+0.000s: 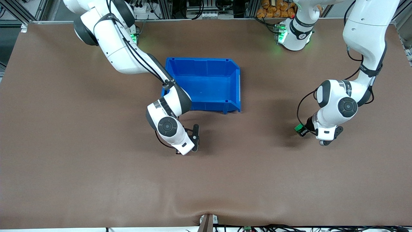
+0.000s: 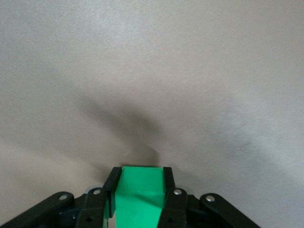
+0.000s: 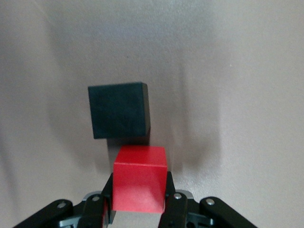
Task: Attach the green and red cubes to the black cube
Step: 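Set the red cube against the black cube and open the right gripper, then withdraw the right gripper while the left gripper lifts the green cube, then carry the green cube with the left gripper toward the black cube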
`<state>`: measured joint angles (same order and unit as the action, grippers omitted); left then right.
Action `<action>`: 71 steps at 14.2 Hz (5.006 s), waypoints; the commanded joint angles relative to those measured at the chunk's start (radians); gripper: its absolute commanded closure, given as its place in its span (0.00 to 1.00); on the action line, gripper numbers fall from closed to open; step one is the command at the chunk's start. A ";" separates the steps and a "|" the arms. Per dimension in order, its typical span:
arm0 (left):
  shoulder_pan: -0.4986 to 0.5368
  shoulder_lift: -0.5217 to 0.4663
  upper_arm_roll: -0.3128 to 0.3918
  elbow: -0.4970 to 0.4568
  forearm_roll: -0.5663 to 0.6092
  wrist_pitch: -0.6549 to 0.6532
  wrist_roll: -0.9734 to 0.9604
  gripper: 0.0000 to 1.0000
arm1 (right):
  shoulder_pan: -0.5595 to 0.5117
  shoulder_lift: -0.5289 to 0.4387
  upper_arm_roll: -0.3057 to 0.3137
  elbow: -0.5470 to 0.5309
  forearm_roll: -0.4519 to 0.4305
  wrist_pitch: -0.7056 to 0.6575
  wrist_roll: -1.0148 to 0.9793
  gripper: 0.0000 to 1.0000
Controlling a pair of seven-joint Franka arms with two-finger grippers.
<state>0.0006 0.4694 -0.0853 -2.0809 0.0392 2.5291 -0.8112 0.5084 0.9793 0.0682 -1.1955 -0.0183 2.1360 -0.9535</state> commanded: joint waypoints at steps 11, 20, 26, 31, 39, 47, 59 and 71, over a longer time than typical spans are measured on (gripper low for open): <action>-0.117 0.087 -0.001 0.262 -0.019 -0.179 -0.307 1.00 | -0.043 -0.132 -0.008 -0.088 0.003 -0.077 0.024 0.00; -0.149 0.092 -0.030 0.300 -0.036 -0.208 -0.358 1.00 | -0.255 -0.399 -0.008 -0.139 0.003 -0.373 0.024 0.00; -0.165 0.138 -0.034 0.344 -0.107 -0.211 -0.371 1.00 | -0.421 -0.562 -0.007 -0.236 0.006 -0.402 0.025 0.00; -0.162 0.143 -0.034 0.346 -0.108 -0.211 -0.371 1.00 | -0.560 -0.649 -0.008 -0.233 0.009 -0.436 0.025 0.00; -0.185 0.164 -0.033 0.343 -0.098 -0.222 -0.419 1.00 | -0.608 -0.774 -0.008 -0.236 0.006 -0.603 0.350 0.00; -0.188 0.160 -0.033 0.349 -0.094 -0.230 -0.421 1.00 | -0.502 -0.939 -0.074 -0.326 0.008 -0.646 0.662 0.00; -0.283 0.198 -0.037 0.478 -0.108 -0.291 -0.701 1.00 | -0.524 -0.947 -0.140 -0.282 0.009 -0.682 0.664 0.00; -0.473 0.389 -0.034 0.783 -0.183 -0.293 -1.071 1.00 | -0.504 -0.999 -0.214 -0.306 0.049 -0.754 0.934 0.00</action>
<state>-0.4394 0.7879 -0.1303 -1.4170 -0.1246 2.2603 -1.8345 -0.0038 0.0189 -0.1539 -1.4711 0.0534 1.3819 -0.0473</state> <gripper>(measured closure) 0.604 0.000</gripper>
